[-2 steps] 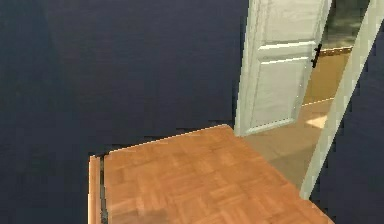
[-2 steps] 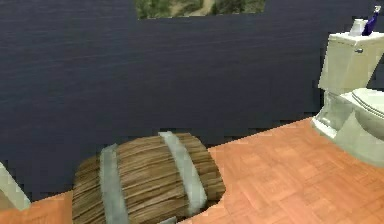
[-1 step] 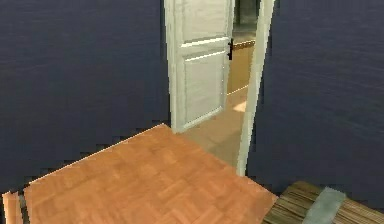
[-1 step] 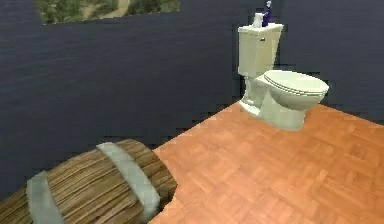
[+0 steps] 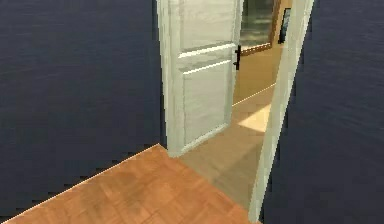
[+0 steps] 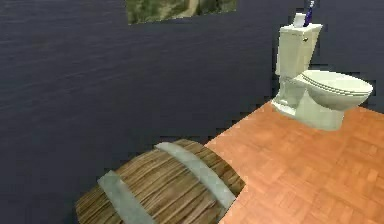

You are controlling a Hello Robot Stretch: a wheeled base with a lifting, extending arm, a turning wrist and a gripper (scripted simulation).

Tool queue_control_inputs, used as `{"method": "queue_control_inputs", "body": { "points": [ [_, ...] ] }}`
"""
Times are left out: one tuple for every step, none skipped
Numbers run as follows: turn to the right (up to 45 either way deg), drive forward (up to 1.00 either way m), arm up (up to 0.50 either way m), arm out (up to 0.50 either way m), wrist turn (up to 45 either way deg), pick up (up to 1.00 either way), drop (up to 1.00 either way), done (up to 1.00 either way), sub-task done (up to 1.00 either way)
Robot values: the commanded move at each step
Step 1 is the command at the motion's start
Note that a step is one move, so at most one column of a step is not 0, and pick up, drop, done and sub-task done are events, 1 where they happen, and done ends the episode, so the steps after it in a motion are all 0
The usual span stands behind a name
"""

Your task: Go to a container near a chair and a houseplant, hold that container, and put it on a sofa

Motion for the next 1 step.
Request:
{"method": "queue_control_inputs", "body": {
  "points": [
    [-36.0,0.00,0.00,0.00,0.0,0.00,0.00,0.00,0.00]
  ]
}}
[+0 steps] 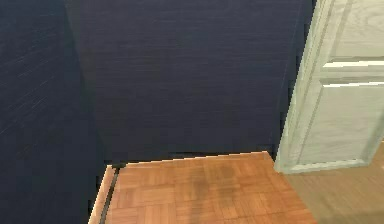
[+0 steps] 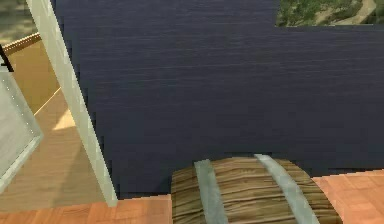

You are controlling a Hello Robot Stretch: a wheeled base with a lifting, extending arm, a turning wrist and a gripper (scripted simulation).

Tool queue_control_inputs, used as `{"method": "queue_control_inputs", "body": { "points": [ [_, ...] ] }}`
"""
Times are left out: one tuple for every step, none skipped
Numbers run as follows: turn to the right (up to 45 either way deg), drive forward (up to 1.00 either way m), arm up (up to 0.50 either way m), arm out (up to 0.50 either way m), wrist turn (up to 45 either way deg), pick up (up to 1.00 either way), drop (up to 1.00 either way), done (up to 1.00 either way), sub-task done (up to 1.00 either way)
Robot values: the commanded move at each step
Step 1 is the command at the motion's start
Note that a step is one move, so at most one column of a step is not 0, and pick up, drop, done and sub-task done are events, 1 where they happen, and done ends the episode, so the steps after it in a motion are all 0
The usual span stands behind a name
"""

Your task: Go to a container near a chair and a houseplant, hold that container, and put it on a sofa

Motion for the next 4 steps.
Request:
{"method": "queue_control_inputs", "body": {
  "points": [
    [-3.0,0.00,0.00,0.00,0.0,0.00,0.00,0.00,0.00],
    [-30.0,0.00,0.00,0.00,0.0,0.00,0.00,0.00,0.00],
    [0.0,0.30,0.00,0.00,0.0,0.00,0.00,0.00,0.00],
    [45.0,0.00,0.00,0.00,0.0,0.00,0.00,0.00,0.00]
  ]
}}
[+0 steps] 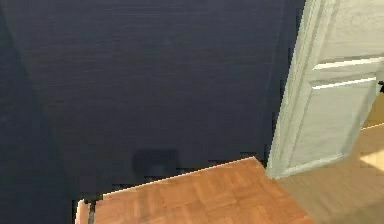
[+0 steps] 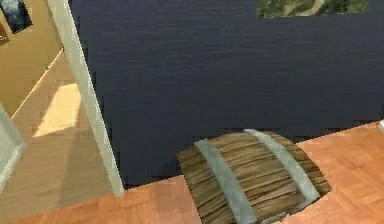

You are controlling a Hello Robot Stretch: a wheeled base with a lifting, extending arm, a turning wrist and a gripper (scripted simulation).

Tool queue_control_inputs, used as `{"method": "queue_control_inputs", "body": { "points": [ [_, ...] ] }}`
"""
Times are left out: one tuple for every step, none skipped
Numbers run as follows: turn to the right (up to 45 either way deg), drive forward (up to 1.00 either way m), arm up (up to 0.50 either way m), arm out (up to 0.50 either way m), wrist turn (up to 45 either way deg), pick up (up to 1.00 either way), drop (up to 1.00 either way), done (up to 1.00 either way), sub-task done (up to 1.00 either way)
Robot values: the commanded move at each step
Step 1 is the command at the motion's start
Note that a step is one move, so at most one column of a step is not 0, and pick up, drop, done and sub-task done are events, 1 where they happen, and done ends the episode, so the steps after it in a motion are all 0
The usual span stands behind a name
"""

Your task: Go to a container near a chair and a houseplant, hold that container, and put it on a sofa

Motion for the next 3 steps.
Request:
{"method": "queue_control_inputs", "body": {
  "points": [
    [45.0,0.00,0.00,0.00,0.0,0.00,0.00,0.00,0.00],
    [18.0,0.00,0.00,0.00,0.0,0.00,0.00,0.00,0.00],
    [0.0,0.15,0.00,0.00,0.0,0.00,0.00,0.00,0.00]
  ]
}}
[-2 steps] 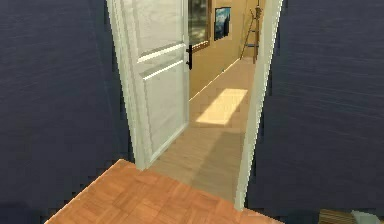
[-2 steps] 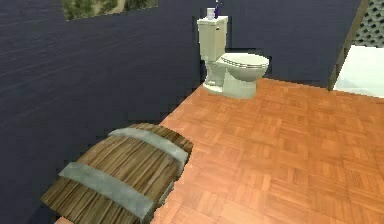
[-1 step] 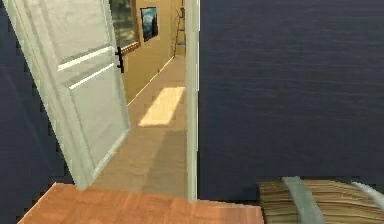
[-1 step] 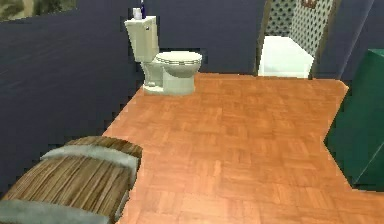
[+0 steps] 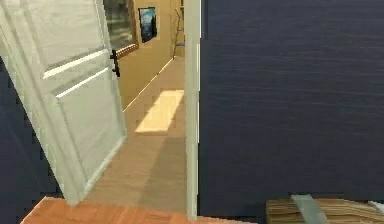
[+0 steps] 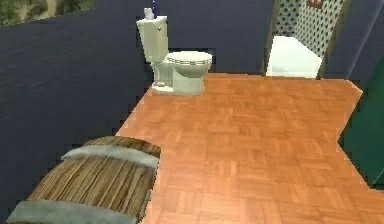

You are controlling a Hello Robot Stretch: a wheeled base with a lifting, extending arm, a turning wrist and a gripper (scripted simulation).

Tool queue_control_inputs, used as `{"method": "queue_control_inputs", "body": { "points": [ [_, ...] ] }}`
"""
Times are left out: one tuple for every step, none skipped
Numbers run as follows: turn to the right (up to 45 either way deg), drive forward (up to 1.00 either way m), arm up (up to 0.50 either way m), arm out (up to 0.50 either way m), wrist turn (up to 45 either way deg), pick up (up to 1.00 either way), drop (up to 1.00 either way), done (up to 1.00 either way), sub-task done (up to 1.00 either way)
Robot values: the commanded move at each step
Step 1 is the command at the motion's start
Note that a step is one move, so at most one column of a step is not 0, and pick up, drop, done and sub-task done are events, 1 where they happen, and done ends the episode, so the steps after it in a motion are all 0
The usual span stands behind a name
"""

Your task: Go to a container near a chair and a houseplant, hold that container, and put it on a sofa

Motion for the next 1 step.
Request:
{"method": "queue_control_inputs", "body": {
  "points": [
    [-21.0,0.00,0.00,0.00,0.0,0.00,0.00,0.00,0.00]
  ]
}}
